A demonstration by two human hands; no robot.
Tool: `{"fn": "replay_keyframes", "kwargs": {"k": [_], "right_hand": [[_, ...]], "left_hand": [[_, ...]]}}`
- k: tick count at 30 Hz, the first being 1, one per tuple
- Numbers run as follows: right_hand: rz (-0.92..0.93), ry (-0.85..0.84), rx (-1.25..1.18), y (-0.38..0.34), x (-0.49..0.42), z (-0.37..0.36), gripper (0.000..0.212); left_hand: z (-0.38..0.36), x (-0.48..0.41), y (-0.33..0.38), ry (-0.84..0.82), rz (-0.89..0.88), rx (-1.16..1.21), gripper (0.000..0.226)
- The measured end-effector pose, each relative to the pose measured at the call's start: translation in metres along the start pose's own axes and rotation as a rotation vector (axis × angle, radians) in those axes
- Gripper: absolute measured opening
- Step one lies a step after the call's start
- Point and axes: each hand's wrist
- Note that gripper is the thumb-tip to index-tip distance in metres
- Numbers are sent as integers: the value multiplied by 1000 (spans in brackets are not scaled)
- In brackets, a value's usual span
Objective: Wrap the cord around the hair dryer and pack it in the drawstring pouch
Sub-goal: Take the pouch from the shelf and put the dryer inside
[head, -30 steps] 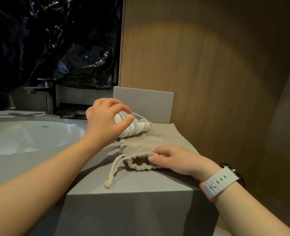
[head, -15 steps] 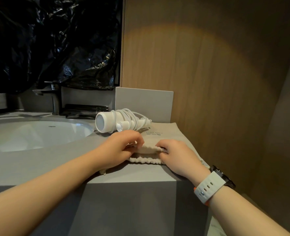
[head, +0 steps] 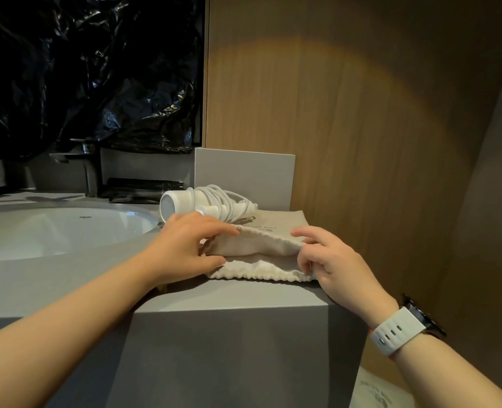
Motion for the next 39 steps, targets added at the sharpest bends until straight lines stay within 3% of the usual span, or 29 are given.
{"fn": "replay_keyframes", "kwargs": {"k": [3, 9, 13, 17, 19, 22, 27, 30, 34, 37, 39], "right_hand": [[-187, -47, 72, -3, -2, 1, 22], [-353, -136, 147, -7, -7, 3, 57], [-427, -213, 108, -5, -10, 2, 65], [-448, -252, 17, -4, -12, 3, 70], [-452, -255, 6, -5, -11, 4, 70], [-440, -244, 39, -5, -11, 4, 71], [-435, -249, 115, -5, -13, 1, 70], [-465, -290, 65, -8, -17, 2, 66], [-396, -291, -20, -22, -31, -1, 53], [-411, -190, -125, -31, -50, -15, 44], [-465, -219, -145, -32, -63, -27, 41]], "left_hand": [[-2, 1, -1, 62, -92, -122, 51], [4, 3, -16, 110, -88, -364, 61], [7, 1, -13, 82, -135, -209, 64], [4, 2, -9, 35, -231, -175, 31], [5, 2, -11, 56, -169, -272, 29], [8, 3, -10, 83, -32, -369, 45], [7, 2, -8, 81, 46, -490, 51], [5, 1, -7, 75, 71, -401, 59], [9, -1, -6, -39, 288, -30, 58], [5, -4, -8, -67, 347, 4, 65], [0, -8, -9, -61, 394, -23, 71]]}}
Point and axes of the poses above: each hand's wrist, its own x-axis away from the middle knuckle, its own z-axis out of the back of the hand, y = z × x, and after that the axes turned 10 degrees about y, right-handed
